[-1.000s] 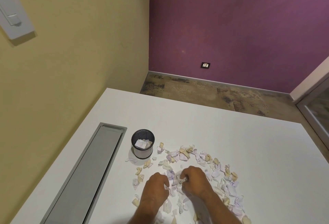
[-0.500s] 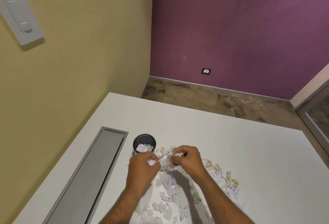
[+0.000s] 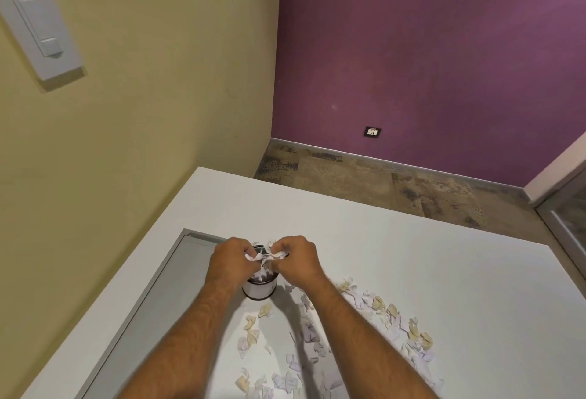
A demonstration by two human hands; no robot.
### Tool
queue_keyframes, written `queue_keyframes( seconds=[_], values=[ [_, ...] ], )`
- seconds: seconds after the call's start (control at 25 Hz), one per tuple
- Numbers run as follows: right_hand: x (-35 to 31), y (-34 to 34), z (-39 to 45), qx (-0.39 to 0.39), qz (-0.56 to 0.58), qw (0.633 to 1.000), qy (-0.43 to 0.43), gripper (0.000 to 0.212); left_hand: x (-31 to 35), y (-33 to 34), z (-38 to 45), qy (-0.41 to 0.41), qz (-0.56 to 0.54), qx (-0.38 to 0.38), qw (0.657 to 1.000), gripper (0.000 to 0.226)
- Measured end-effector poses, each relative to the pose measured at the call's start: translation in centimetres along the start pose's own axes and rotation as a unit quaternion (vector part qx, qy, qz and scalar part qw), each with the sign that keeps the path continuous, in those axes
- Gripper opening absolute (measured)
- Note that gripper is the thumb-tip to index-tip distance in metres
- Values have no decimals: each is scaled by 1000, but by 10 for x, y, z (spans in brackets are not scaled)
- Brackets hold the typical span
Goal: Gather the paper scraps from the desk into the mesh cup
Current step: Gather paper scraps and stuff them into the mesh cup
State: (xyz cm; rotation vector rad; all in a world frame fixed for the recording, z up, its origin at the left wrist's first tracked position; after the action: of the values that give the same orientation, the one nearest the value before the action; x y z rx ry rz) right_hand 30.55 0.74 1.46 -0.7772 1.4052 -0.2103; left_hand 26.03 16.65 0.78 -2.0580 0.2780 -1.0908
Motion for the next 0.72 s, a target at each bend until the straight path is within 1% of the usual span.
queue_keyframes(
  seconds=[0.12, 0.2, 0.32, 0.4, 0.56, 0.64, 0.72],
  values=[
    [-2, 12, 0, -44, -27, 998, -20, 23, 8, 9, 0, 15, 13, -26, 999, 28],
    [-3, 12, -2, -42, -35, 998, -34, 20, 10, 12, -1, 23, 23, -32, 999, 32],
    [-5, 11, -3, -35, -24, 998, -38, 29, 13, 11, -3, 41, 44, -32, 998, 34],
    [-4, 14, -4, -41, -6, 999, -36, 35, 13, 9, -6, 45, 65, -33, 996, 45],
    [-5, 15, -6, -54, -18, 997, -59, 47, 14, 7, -12, 51, 75, -44, 995, 63],
    [-6, 9, -8, -36, 2, 997, -65, 49, 15, 5, -16, 54, 66, -44, 995, 71],
    [-1, -4, -15, -3, 10, 998, -56, 47, 18, -1, -21, 66, 45, -24, 997, 69]
  ],
)
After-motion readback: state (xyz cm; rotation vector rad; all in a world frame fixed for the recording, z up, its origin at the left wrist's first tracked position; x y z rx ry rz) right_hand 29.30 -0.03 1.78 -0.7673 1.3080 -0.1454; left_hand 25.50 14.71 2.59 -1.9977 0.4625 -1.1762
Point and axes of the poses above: each hand's wrist, its own z-axis towards the middle knuckle, its own y-axis out of the palm, x = y × z, the point moved 9 cm from there along z, towards the middle knuckle, and after that the axes turned 12 degrees about -y, right-handed, at the moved point
